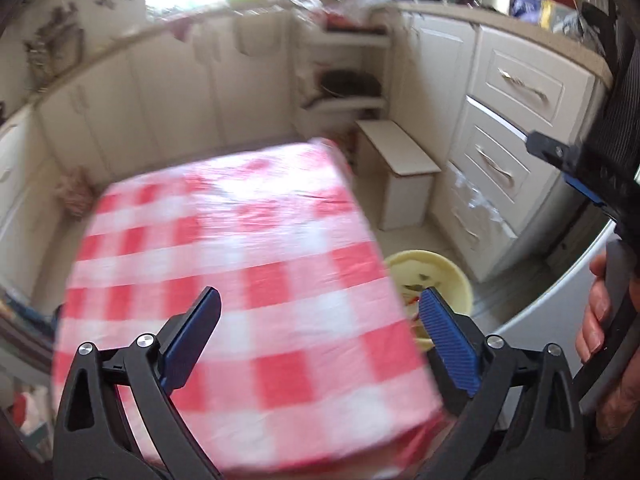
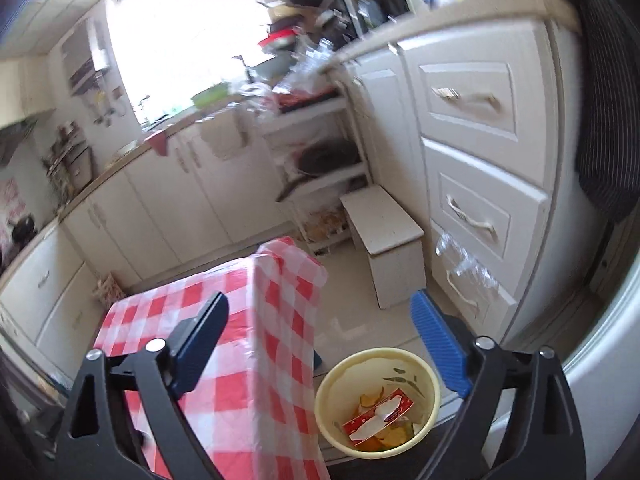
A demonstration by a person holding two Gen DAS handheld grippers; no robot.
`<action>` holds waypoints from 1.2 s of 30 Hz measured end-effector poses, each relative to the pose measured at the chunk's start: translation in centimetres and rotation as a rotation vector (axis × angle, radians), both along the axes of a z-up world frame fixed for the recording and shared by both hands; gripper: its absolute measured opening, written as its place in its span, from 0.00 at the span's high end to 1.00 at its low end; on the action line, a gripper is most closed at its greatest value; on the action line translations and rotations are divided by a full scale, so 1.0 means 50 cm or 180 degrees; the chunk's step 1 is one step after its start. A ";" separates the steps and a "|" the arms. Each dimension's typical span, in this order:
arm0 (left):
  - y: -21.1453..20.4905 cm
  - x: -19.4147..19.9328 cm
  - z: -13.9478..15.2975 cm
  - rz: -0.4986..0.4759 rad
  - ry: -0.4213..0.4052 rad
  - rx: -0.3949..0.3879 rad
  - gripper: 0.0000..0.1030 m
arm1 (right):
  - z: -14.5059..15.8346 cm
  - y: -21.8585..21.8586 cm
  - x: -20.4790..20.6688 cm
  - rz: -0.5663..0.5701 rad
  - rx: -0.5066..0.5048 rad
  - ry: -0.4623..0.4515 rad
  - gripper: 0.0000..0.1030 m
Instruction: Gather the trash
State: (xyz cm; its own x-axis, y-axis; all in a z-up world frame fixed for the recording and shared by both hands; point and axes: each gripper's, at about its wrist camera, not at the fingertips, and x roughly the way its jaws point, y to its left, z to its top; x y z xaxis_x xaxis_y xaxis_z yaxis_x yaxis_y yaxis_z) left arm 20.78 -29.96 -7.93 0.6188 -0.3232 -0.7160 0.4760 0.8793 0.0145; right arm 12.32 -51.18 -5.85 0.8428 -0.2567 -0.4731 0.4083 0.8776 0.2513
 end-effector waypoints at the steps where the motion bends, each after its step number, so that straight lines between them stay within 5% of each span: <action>1: 0.044 -0.018 0.017 0.0076 -0.0066 0.0009 0.07 | 0.006 0.034 -0.017 0.0066 -0.0069 -0.0068 0.10; 9: 0.343 -0.155 0.086 0.0714 -0.0338 -0.0025 0.07 | 0.037 0.353 -0.197 0.0628 -0.0742 -0.0523 0.07; 13: 0.440 -0.221 0.106 0.0917 -0.0477 -0.0009 0.07 | 0.079 0.444 -0.254 0.0928 -0.0724 -0.0516 0.07; 18: 0.501 -0.287 0.123 0.0953 -0.0560 0.0062 0.07 | 0.122 0.517 -0.287 0.1070 -0.0611 -0.0283 0.07; 25: 0.546 -0.368 0.137 0.1097 -0.0697 0.0155 0.07 | 0.097 0.559 -0.328 0.1040 -0.0324 0.0011 0.07; 36: 0.575 -0.445 0.141 0.1007 -0.0672 -0.0101 0.07 | 0.096 0.602 -0.399 0.0999 -0.0539 -0.0127 0.07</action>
